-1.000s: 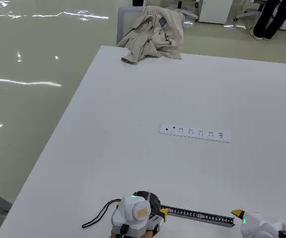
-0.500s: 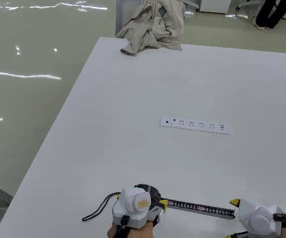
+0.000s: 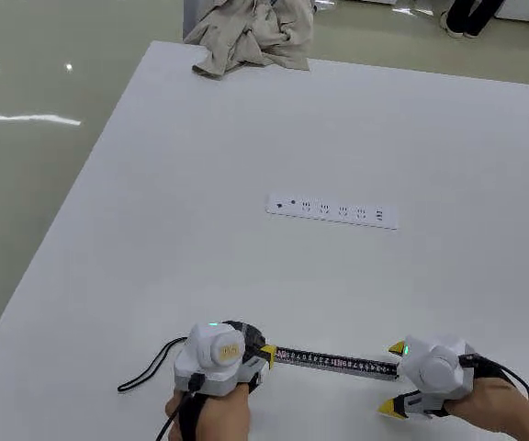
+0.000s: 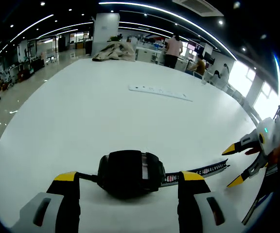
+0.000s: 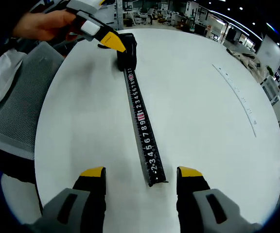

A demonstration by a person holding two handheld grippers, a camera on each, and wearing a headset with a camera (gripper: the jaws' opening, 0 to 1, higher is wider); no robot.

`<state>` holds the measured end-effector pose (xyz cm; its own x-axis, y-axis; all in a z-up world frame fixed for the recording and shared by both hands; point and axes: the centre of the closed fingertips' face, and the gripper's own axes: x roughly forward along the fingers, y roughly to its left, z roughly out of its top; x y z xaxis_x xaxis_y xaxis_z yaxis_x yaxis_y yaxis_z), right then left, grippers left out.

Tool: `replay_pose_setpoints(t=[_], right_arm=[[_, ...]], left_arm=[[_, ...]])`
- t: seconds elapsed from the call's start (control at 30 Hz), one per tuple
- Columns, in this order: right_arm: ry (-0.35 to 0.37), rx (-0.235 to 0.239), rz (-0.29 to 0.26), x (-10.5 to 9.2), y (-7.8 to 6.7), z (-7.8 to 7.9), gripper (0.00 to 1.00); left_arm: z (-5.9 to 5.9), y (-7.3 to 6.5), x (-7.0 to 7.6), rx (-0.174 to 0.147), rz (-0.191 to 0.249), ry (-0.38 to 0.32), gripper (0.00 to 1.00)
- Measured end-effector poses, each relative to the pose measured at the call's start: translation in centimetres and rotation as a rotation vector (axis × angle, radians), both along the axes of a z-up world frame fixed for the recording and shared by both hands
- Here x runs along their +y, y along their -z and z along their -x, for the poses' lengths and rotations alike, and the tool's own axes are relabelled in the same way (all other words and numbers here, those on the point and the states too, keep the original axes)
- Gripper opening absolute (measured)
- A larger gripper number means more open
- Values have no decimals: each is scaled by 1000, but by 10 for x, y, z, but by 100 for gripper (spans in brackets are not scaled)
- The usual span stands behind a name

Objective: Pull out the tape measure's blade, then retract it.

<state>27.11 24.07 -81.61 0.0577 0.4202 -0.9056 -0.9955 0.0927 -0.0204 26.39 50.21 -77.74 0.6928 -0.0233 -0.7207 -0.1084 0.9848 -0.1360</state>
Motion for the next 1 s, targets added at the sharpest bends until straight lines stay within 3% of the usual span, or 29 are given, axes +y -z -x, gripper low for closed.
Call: replay_pose_setpoints(t=[0.63, 1.0], right_arm=[[-53, 38, 46, -9, 7, -15, 39], [-67, 68, 73, -12, 11, -19, 33]], left_arm=[[-3, 5, -1, 12, 2, -3, 78], [-6, 6, 1, 15, 1, -7, 75]])
